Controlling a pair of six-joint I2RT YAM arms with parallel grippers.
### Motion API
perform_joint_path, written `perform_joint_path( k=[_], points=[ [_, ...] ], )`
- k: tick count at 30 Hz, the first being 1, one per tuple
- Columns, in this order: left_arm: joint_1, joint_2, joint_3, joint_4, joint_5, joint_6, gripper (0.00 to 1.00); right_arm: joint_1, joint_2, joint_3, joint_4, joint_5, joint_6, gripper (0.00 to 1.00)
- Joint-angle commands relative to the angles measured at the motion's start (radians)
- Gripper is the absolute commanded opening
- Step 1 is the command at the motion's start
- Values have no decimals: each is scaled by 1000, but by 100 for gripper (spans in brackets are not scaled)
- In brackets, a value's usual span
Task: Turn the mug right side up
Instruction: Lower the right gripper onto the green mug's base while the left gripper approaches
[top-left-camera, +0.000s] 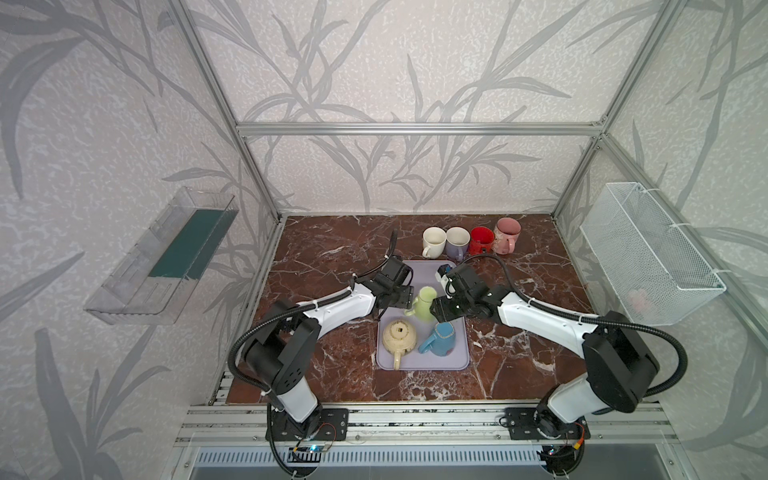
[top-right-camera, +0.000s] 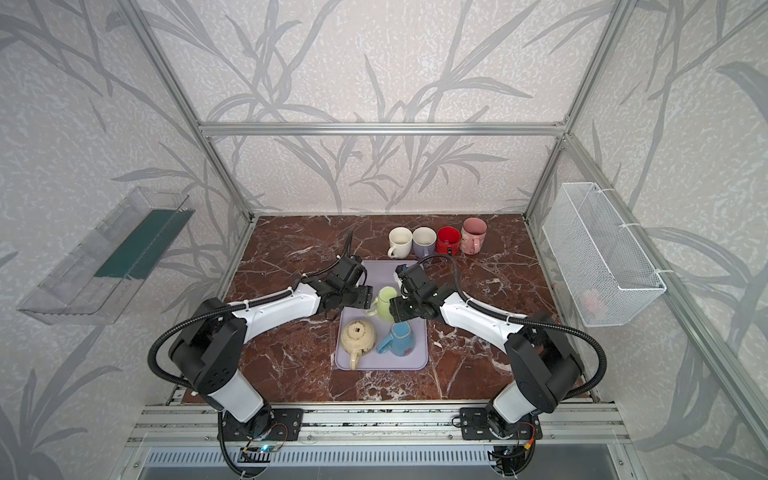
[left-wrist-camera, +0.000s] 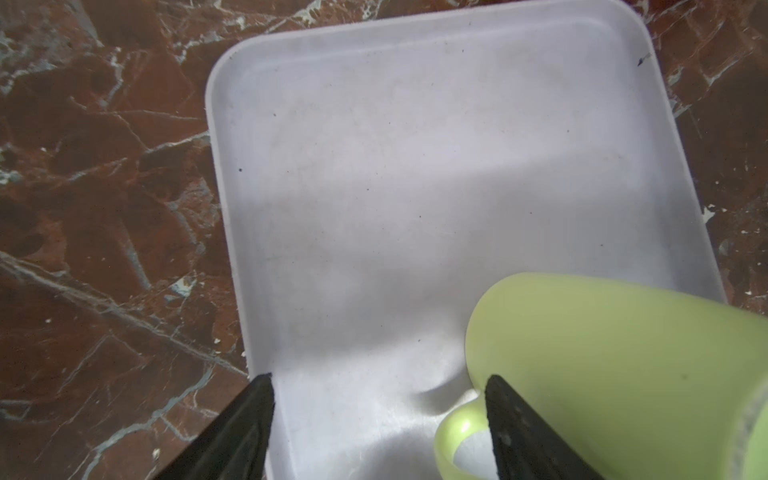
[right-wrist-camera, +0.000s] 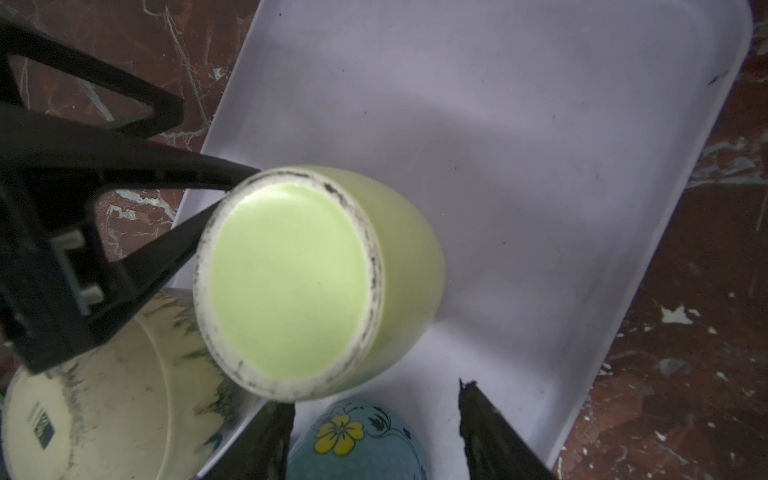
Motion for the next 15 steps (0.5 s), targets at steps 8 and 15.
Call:
perform_joint_path(
  k=[8, 15],
  points=[
    [-22, 5, 25, 21, 34, -26, 71, -51, 61, 62, 13, -22, 10, 61],
    [-64, 8, 29, 42, 42, -45, 69, -71, 90, 96, 8, -19, 10, 61]
  ],
)
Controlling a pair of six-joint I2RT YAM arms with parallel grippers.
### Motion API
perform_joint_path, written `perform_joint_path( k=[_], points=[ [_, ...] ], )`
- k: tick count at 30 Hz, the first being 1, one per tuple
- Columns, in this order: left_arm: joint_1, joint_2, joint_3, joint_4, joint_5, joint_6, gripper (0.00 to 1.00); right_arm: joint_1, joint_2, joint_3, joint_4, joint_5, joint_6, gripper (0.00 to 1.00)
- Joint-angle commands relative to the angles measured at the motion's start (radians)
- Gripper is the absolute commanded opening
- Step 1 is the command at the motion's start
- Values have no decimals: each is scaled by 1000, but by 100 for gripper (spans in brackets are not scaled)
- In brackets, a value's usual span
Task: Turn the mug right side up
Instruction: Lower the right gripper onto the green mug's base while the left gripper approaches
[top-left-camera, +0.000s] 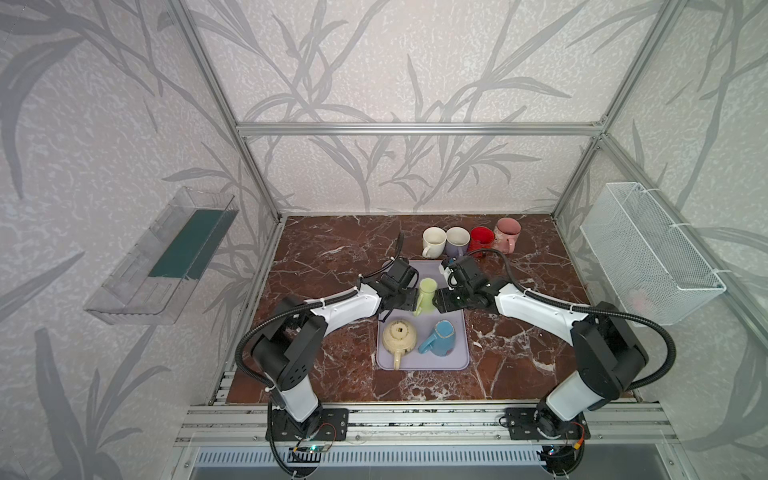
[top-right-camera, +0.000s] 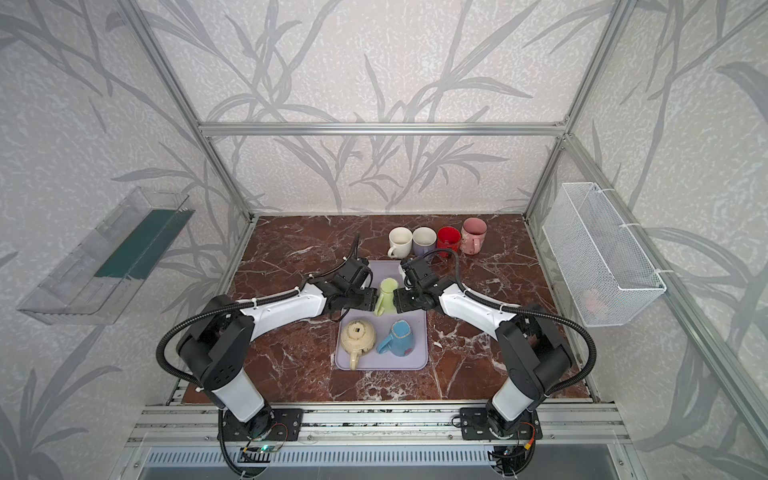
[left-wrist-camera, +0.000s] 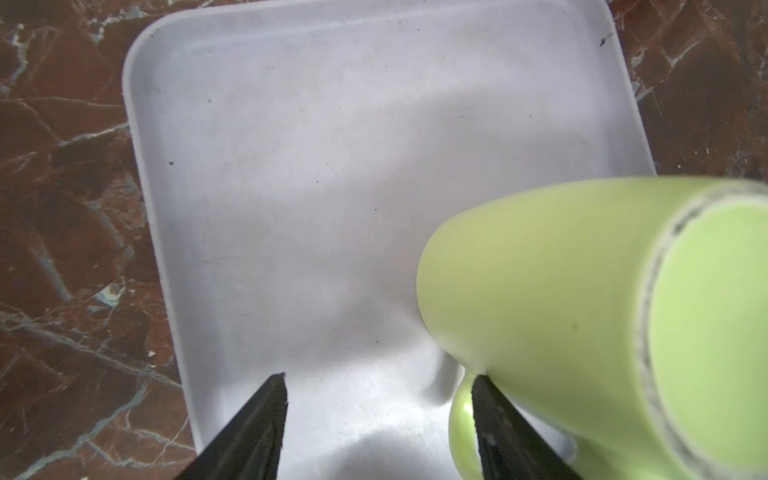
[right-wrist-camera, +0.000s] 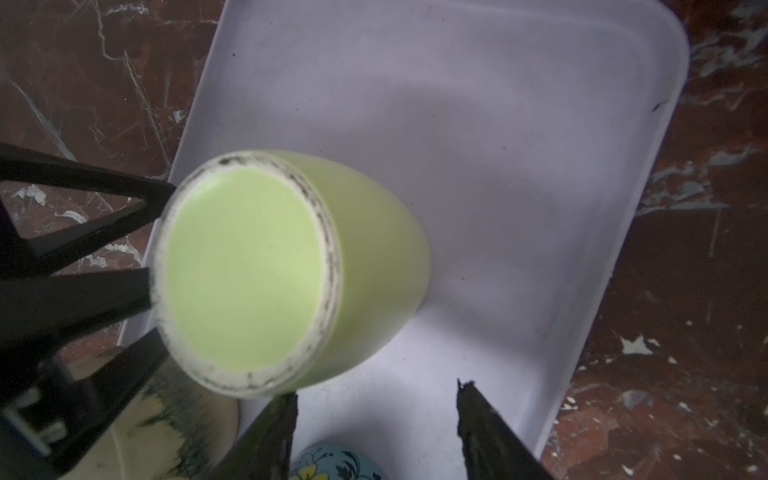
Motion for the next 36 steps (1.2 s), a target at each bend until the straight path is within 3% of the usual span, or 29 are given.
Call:
perform_joint_path(
  k=[1, 14, 36],
  points=[
    [-28, -4, 23, 24, 2, -25, 69, -10, 16, 29, -1, -1, 5, 61],
    [-82, 0, 42, 31, -4, -33, 69, -38, 12, 57, -43, 19, -17, 61],
    [-82, -250, -23, -18, -28, -23, 73, 7, -210, -24, -189, 150, -12, 58]
  ],
)
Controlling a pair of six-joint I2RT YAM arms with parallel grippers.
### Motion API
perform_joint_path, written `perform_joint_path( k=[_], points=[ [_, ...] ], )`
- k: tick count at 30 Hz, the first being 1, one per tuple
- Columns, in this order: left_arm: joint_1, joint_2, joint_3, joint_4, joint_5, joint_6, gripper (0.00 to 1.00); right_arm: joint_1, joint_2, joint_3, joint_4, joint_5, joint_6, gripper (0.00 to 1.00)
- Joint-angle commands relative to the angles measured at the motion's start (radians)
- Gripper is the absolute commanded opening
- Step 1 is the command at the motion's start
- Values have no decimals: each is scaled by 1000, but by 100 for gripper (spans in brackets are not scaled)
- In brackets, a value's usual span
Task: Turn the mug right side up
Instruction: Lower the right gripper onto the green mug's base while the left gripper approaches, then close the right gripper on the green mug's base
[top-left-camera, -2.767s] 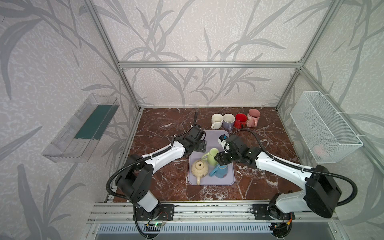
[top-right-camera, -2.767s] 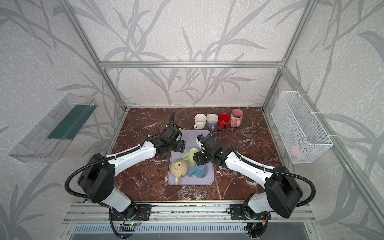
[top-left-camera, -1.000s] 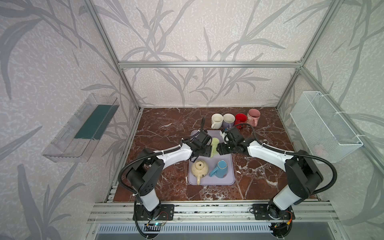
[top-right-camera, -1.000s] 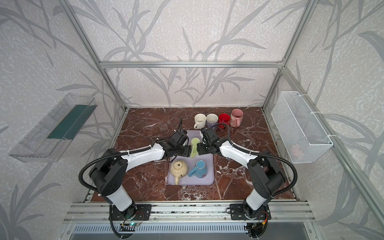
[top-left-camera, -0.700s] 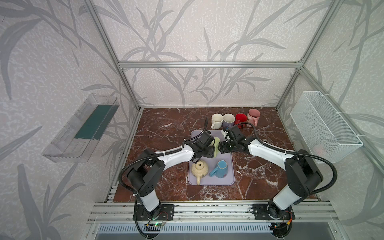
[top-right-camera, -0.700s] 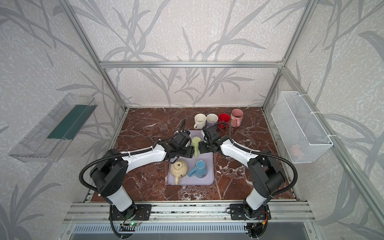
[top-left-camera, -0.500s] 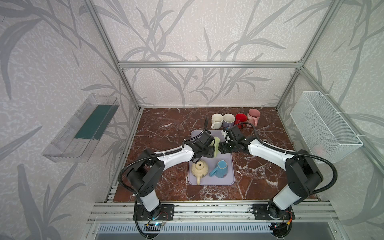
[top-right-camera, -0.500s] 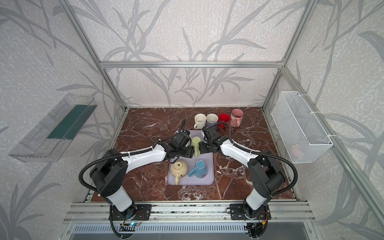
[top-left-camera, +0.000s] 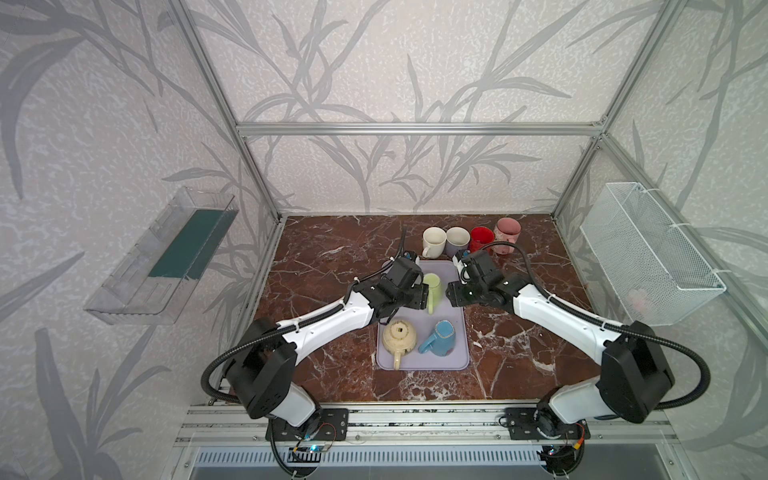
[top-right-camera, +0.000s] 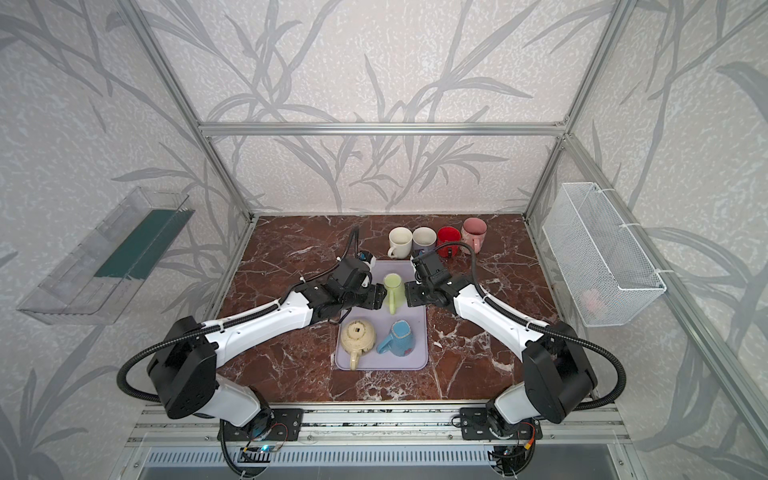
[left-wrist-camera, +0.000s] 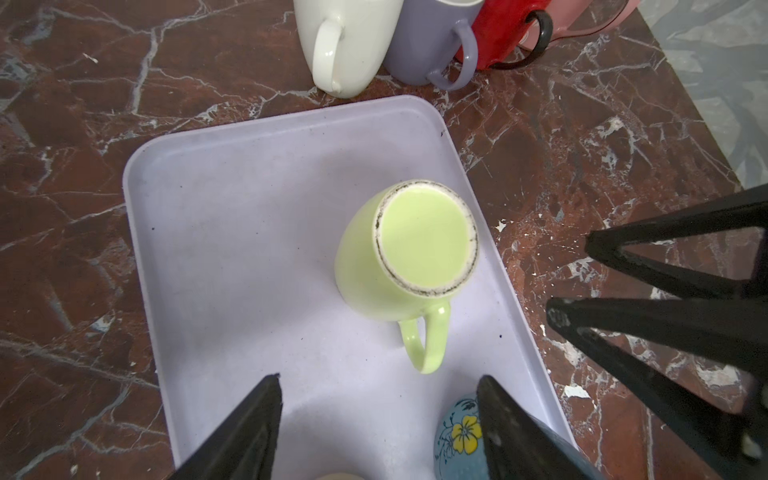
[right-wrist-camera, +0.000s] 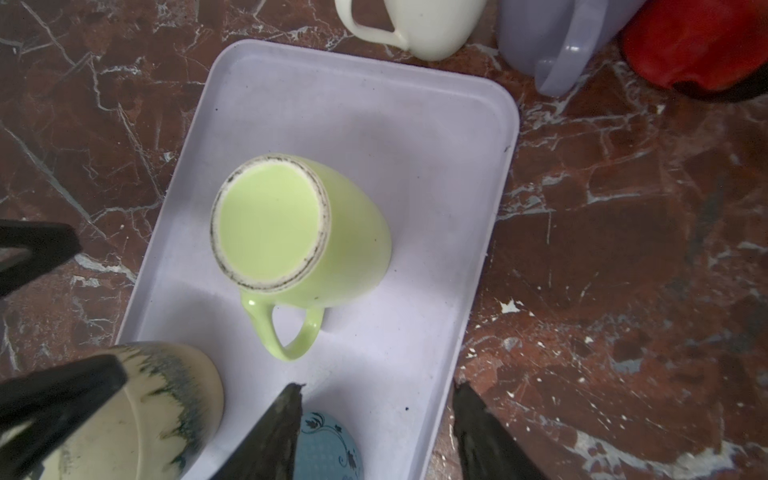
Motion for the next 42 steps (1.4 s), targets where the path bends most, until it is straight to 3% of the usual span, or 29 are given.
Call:
perform_joint_path(
  k=[1, 13, 31, 42],
  points=[
    [-4, -61, -18, -27, -20, -7, 74, 29, -48, -25, -53, 44, 14, 57],
    [-4, -245, -114, -7, -65, -9, 75, 155, 11, 20, -45, 95, 129, 51],
    [-4, -355, -198, -30, -76, -2, 76, 225, 298, 200, -56, 202, 209, 53],
    [-4, -346, -197, -24, -77, 10, 76, 210, 345, 249, -159, 271, 160, 39]
  ],
)
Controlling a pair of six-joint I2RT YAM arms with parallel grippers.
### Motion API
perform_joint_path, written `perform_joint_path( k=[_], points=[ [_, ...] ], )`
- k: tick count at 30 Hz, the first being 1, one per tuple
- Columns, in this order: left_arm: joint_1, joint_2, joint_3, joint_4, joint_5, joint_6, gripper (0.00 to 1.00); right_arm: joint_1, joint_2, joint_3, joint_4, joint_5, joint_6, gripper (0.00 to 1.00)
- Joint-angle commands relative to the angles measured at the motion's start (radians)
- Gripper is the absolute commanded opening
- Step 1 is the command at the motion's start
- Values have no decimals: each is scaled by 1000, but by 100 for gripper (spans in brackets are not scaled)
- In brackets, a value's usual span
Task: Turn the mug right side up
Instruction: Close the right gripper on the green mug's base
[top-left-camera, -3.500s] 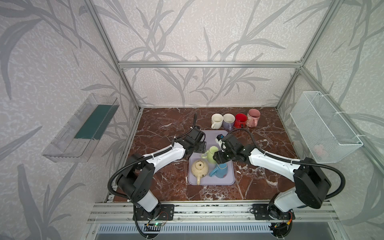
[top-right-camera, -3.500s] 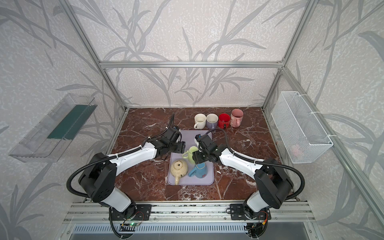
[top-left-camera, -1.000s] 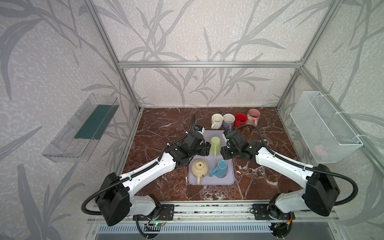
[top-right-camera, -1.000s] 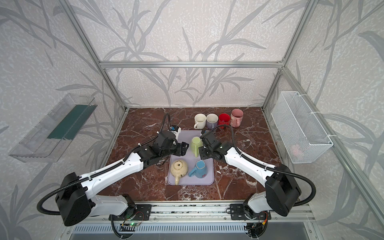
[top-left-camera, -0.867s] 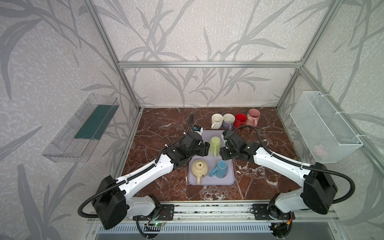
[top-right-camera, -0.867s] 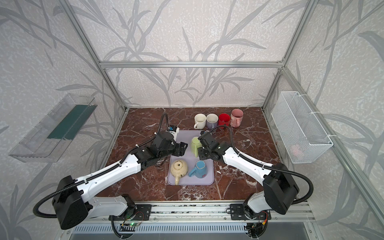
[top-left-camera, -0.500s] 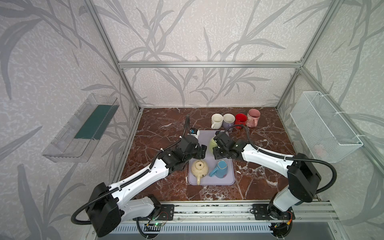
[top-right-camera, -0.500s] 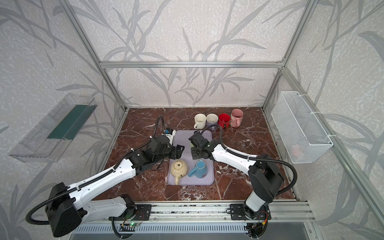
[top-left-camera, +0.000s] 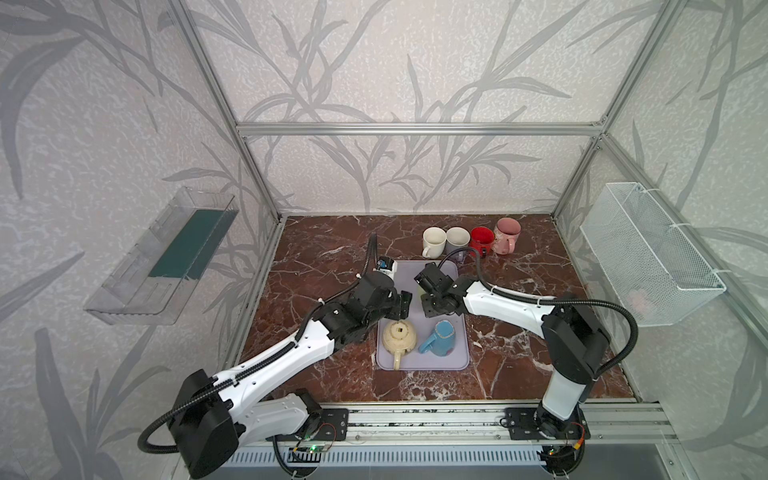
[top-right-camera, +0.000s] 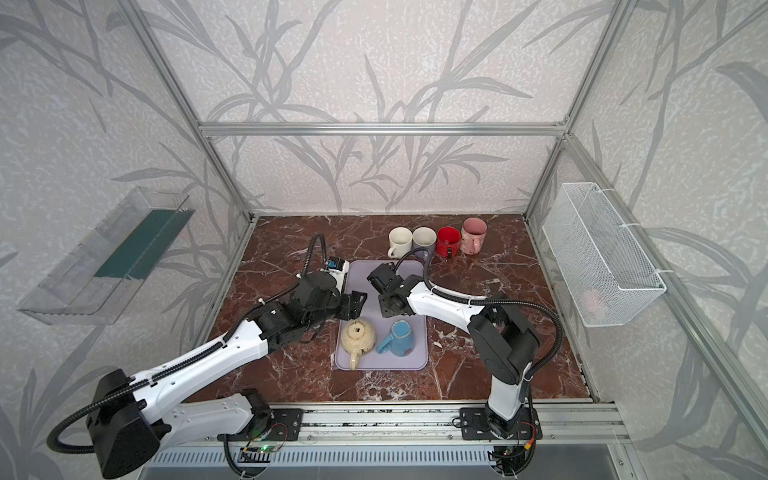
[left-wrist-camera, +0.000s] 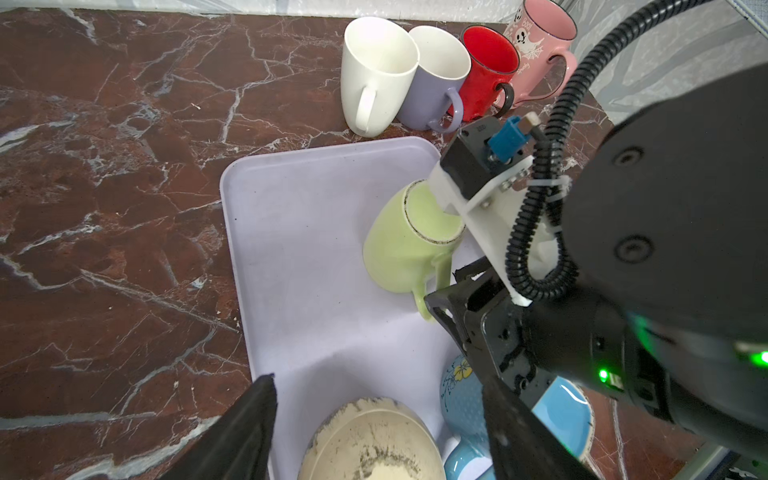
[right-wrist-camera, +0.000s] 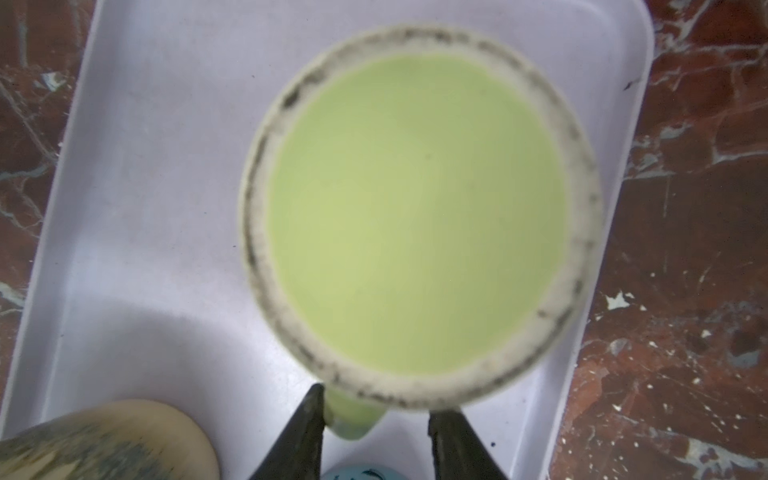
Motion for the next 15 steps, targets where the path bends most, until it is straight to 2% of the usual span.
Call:
perform_joint_path(
  k=[1, 15],
  points=[
    [-4, 2, -7, -3, -22, 8, 76, -10, 0, 26, -56, 36, -25, 39],
    [-2, 19, -1, 1, -22, 7, 76, -26, -8, 41, -65, 44, -72, 36]
  ],
)
